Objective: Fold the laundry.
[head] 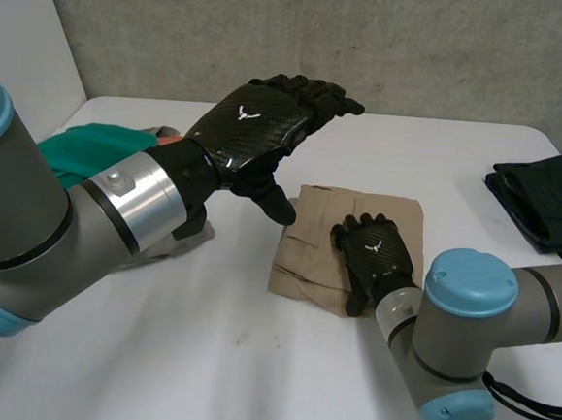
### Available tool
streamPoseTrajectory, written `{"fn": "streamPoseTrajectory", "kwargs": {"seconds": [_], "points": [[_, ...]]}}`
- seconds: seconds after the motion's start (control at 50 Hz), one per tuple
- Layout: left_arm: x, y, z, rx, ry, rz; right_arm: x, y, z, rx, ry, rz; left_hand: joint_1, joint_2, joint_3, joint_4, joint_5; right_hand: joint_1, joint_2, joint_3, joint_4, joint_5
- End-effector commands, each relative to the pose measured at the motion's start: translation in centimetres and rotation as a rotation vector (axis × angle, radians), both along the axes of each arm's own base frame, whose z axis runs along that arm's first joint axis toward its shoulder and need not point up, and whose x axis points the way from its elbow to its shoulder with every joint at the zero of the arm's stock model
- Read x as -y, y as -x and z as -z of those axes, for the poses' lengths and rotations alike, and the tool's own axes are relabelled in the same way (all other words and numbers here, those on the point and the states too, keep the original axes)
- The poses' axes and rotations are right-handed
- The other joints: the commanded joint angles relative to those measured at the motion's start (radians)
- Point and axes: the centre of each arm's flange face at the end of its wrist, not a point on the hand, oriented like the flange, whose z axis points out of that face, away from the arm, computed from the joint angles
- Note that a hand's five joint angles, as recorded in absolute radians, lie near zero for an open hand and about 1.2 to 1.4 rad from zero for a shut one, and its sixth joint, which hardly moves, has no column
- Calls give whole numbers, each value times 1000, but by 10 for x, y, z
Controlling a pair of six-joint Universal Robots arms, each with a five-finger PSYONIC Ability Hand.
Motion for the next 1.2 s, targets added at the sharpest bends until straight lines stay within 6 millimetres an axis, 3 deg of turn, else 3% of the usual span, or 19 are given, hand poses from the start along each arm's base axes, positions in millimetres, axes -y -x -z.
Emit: {"fn": "streamPoseTrajectory", "kwargs": {"seconds": [0.02,0.18,0.34,0.5,0.64,0.7,0.72,0.76,0.82,0.92,1.02,1.14,1.2], "points": [[0,2,1,1,-2,3,12,-7,-3,4,34,-3,-25,-29,-34,-28,-46,104,84,87,69,55],[-1,2,1,-1,-2,6,27,-15,6,3,40,-2,-25,-29,-34,-28,-46,256,236,240,221,207],[-1,3,2,2,-6,7,36,-18,2,3,74,0,-25,-29,-34,-28,-46,332,313,316,297,284],[-2,3,2,1,-5,9,44,-23,-5,21,103,-4,-25,-29,-34,-28,-46,333,313,316,298,284],[-2,3,3,2,-7,7,50,-26,0,14,95,-3,-25,-29,-34,-28,-46,344,324,328,309,295],[-1,3,3,3,-9,7,52,-27,7,-1,84,-8,-25,-29,-34,-28,-46,549,529,533,514,500],[-2,3,4,4,-10,9,54,-28,6,-5,89,-9,-25,-29,-34,-28,-46,747,728,731,712,699],[-2,3,4,4,-10,9,57,-26,4,-4,95,-3,-25,-29,-34,-28,-46,907,887,891,872,859],[-2,4,4,4,-10,10,68,-16,-4,2,110,29,-25,-29,-34,-28,-46,1200,1180,1184,1165,1151],[-2,4,7,8,-18,9,88,9,-34,24,155,78,-25,-29,-34,-28,-46,1201,1181,1184,1166,1152],[-3,3,6,8,-17,9,105,29,-49,43,176,61,-25,-29,-34,-28,-46,1201,1181,1184,1166,1152],[-4,2,5,7,-15,7,129,47,-67,71,245,-53,-25,-29,-34,-28,-46,1201,1181,1184,1166,1152],[-4,3,5,5,-15,7,150,59,-87,82,340,-127,-25,-29,-34,-28,-46,1201,1181,1184,1166,1152]]}}
